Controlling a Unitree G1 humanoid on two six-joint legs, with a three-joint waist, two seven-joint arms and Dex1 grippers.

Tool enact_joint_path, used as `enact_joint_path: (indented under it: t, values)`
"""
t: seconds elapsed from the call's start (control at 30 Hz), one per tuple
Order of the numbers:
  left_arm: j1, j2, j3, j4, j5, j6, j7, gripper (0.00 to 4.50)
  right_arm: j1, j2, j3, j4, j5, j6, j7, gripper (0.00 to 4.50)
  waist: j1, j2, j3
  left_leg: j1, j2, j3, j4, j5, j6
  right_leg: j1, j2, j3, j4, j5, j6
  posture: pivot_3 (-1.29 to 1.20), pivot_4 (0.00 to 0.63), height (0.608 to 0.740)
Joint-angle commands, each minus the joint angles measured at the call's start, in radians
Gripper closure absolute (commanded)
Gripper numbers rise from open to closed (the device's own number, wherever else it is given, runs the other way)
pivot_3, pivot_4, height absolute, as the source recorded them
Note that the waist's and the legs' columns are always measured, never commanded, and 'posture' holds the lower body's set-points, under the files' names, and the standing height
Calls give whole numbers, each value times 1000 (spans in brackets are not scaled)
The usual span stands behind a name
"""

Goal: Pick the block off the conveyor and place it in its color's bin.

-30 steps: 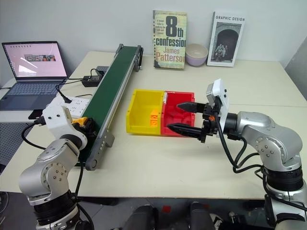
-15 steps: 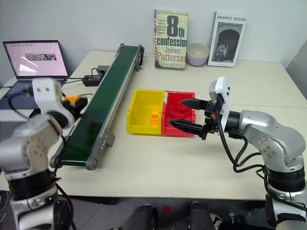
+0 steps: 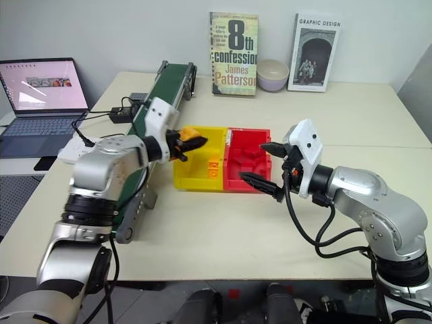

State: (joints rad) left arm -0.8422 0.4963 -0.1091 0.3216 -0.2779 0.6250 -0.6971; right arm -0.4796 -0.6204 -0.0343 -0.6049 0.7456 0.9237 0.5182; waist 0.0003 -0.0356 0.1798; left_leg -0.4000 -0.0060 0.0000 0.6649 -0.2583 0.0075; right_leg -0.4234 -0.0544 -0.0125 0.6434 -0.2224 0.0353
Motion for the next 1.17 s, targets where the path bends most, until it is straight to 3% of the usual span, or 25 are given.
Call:
enact_joint_path:
  t: [0.03, 0.27, 0.5, 0.67, 0.9, 1.03, 1.17]
  values:
    - [-60, -16, -7, 76, 47, -104, -33, 2600, 11, 0, -22, -58, 8, 12, -39, 0, 0, 0, 0, 0, 0, 1, 0, 0, 0, 0, 0, 0, 0, 0, 0, 0, 150, 740]
    - [-102, -19, 17, 147, 63, -148, -63, 1493, 18, 8, -41, -75, 28, 36, -86, 0, -1, 0, 0, 0, 0, 0, 0, 0, 0, 0, 0, 0, 0, 0, 0, 0, 150, 740]
    - [-114, -12, 29, 152, 70, -148, -77, 34, 5, 1, -43, -71, 42, 46, -96, 0, -1, 0, 0, 0, 0, 0, 0, 0, 0, 0, 0, -1, 0, 0, 0, 0, 150, 740]
    - [-103, 73, 70, 93, 46, -101, -129, 14, -8, -24, -35, -40, 37, 30, -41, 0, -5, 0, 0, 0, 0, 0, 0, 0, 0, 0, 0, -1, 1, 0, 0, 0, 150, 740]
    - [79, 335, 152, -245, -120, 110, -366, 14, -29, -106, -41, 45, 32, -13, 118, 0, -10, 1, 0, 0, 1, 0, -1, 0, 0, -1, 1, 0, 1, 0, 0, 0, 150, 740]
    - [199, 445, 227, -404, -183, 202, -389, 14, -19, -149, -43, 85, 25, -43, 203, 0, -4, 1, 1, 0, 1, -1, -1, 0, 0, -1, 0, 0, 1, 0, 0, 0, 150, 740]
    - [318, 486, 294, -505, -229, 262, -363, 14, 1, -162, -31, 137, -7, -85, 250, 0, -1, 1, 1, 1, 1, -1, 0, 0, 0, 1, 0, 0, 0, -1, 1, 0, 150, 740]
